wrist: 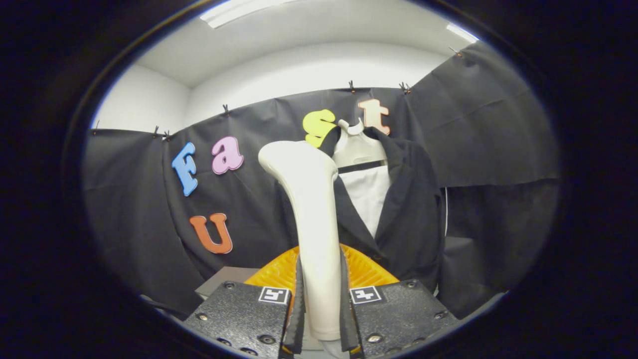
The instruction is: Iron the clothes twice with a garment steamer, once on the left side and once on the right side.
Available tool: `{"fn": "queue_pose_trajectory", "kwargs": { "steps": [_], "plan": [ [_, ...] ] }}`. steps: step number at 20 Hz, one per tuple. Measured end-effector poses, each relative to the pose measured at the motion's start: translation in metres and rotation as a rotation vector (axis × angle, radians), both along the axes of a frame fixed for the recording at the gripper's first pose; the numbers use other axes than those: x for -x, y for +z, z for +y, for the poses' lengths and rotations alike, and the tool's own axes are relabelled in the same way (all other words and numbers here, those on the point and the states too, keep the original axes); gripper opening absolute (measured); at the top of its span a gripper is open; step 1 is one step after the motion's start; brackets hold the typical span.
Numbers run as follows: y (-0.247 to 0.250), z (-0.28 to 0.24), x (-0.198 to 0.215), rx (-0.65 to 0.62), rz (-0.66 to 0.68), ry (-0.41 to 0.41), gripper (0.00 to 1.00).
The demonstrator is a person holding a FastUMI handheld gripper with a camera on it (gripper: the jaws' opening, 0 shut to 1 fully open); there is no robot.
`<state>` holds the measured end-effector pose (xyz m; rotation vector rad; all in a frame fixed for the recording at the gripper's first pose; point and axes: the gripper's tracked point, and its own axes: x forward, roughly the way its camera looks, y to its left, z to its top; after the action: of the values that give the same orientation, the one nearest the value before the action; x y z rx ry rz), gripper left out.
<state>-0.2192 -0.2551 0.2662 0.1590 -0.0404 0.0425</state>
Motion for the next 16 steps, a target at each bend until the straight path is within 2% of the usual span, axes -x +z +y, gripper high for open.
{"fn": "queue_pose_trajectory", "kwargs": {
  "steps": [7, 10, 16],
  "plan": [
    [0.006, -0.005, -0.059, 0.056, 0.005, -0.073, 0.31],
    [-0.002, 0.001, -0.069, 0.120, 0.000, -0.115, 0.31],
    [-0.032, 0.007, -0.087, 0.170, 0.051, -0.128, 0.31]
  ]
}}
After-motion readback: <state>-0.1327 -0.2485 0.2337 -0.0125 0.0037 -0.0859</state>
